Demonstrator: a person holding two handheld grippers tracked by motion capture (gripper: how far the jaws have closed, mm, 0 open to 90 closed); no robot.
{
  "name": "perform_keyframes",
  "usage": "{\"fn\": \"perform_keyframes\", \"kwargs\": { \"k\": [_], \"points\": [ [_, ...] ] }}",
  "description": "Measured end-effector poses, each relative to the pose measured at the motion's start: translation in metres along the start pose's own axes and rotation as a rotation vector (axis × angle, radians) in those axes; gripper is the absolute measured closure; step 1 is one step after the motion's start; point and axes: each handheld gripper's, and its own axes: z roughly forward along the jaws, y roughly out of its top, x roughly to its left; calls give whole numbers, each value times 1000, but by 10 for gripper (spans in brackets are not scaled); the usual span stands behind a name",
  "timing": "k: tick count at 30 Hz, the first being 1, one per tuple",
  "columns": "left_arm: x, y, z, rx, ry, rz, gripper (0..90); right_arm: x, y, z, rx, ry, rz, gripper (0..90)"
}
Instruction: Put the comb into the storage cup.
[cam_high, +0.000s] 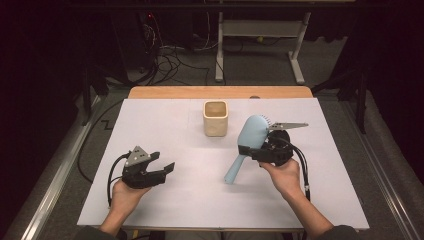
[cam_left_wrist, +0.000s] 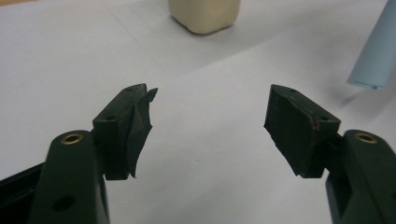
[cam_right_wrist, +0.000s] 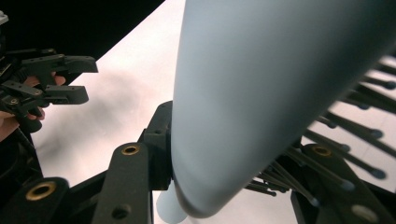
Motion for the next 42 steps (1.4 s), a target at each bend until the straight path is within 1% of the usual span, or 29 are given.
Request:
{"fn": "perform_keyframes", "kwargs": {
  "k": [5, 9, 13, 17, 20, 24, 28, 36, 42],
  "points": [
    [9, -9, -6, -18, 25, -16, 312, -3, 4, -4, -3, -17, -3, 554],
    [12, -14, -8, -36, 38, -19, 310, -6, 7, -6, -4, -36, -5, 554],
    [14, -19, -8, -42, 45, -21, 305, -8, 10, -10, -5, -53, -7, 554],
    [16, -25, -10, -51, 58, -28, 305, -10, 14, -11, -1, -60, -6, 554],
    [18, -30, -11, -56, 61, -44, 304, -12, 16, -12, -1, -65, -11, 554],
    [21, -36, -11, -57, 66, -49, 304, -13, 20, -13, -3, -71, -15, 554],
    [23, -41, -12, -60, 68, -66, 305, -15, 24, -14, 2, -78, -20, 554],
    [26, -46, -13, -56, 73, -80, 299, -17, 33, -16, -1, -92, -27, 553],
    [28, -49, -18, -74, 75, -99, 296, -18, 37, -17, -6, -93, -27, 554]
  ]
}}
